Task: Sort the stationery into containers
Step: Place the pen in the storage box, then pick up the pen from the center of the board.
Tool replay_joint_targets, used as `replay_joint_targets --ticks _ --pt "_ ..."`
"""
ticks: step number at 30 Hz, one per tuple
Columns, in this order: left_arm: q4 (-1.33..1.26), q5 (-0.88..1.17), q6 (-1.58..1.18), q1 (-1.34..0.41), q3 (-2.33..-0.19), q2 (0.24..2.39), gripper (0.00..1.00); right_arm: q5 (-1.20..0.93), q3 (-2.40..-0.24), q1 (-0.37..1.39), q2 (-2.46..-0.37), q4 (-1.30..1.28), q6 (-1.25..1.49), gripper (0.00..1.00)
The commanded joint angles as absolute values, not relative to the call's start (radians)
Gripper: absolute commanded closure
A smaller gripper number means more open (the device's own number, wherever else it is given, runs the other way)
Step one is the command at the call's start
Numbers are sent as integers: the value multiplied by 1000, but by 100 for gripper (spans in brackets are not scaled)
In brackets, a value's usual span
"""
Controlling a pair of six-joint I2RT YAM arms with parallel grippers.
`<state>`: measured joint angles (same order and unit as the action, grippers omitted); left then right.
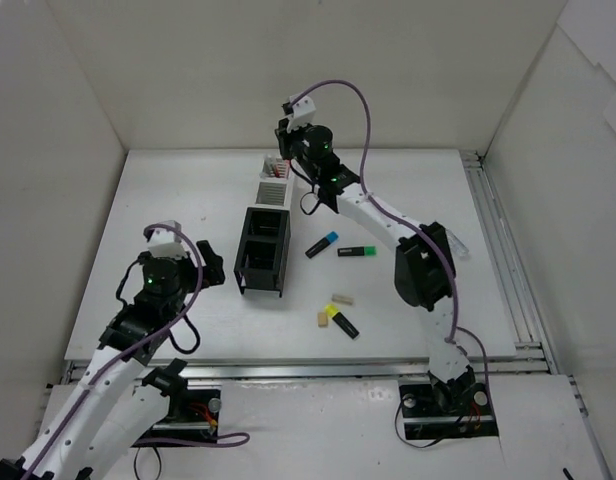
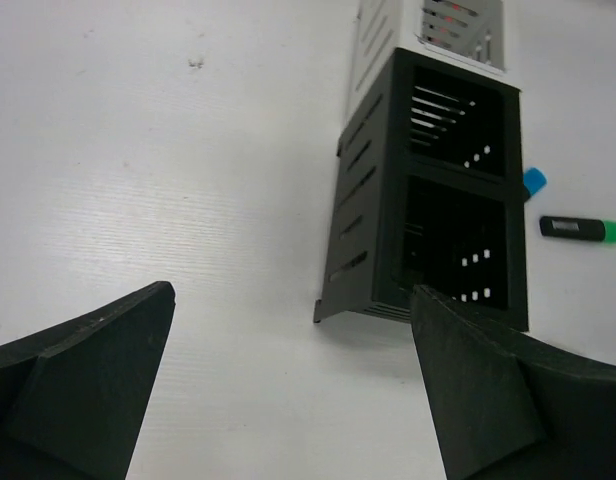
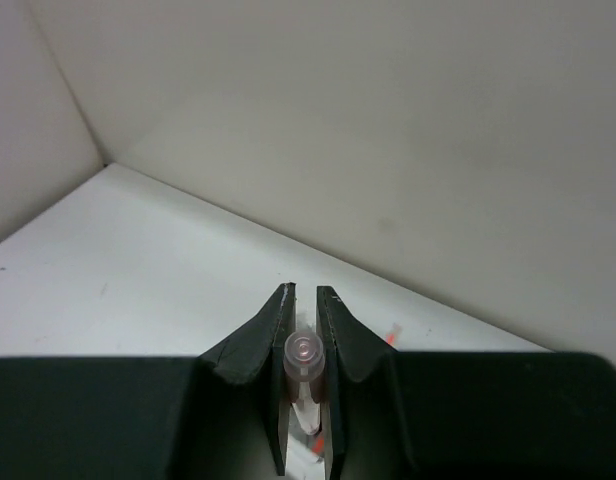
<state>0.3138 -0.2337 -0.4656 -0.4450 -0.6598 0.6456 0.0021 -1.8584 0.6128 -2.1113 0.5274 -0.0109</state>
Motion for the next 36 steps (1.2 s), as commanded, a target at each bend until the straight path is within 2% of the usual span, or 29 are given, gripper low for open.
replay_joint_targets --ticks 1,5,6,13,14,15,18,19,21,22,24,25,29,32,36 --pt "282 -133 -506 -341 -660 650 1 -26 -2067 586 -2218 615 -58 100" --pt "253 -12 -500 -198 -631 686 1 -25 -2201 568 -2351 617 -60 100" --pt "244 65 -489 -154 -630 701 0 -28 -2206 565 -2377 617 -45 100" --pt "199 147 -488 -75 -612 733 1 -51 -2177 558 -2419 617 35 98" --pt "199 147 -488 -75 -612 738 1 -54 -2177 558 -2424 617 38 93" --pt "201 149 -489 -65 -614 750 1 -54 -2172 561 -2422 614 47 91" --pt "198 170 -489 -55 -614 765 1 -72 -2140 560 -2399 612 71 74" --pt "196 173 -489 -55 -615 770 1 -74 -2125 564 -2392 612 71 57" --pt "196 187 -485 -55 -618 775 1 -71 -2115 563 -2366 604 61 45" --pt "196 192 -485 -55 -621 775 0 -71 -2112 566 -2359 600 57 33" --pt "193 207 -480 -55 -617 775 1 -89 -2111 563 -2330 571 37 21" --pt "192 213 -480 -55 -612 775 1 -100 -2105 561 -2315 565 28 2" --pt "195 203 -473 -55 -610 758 0 -158 -2028 565 -2177 514 -27 2" --pt "216 178 -471 -55 -617 752 0 -172 -1892 565 -2045 502 -40 2" --pt "229 213 -468 -46 -632 749 0 -184 -1596 566 -1861 520 -51 2"
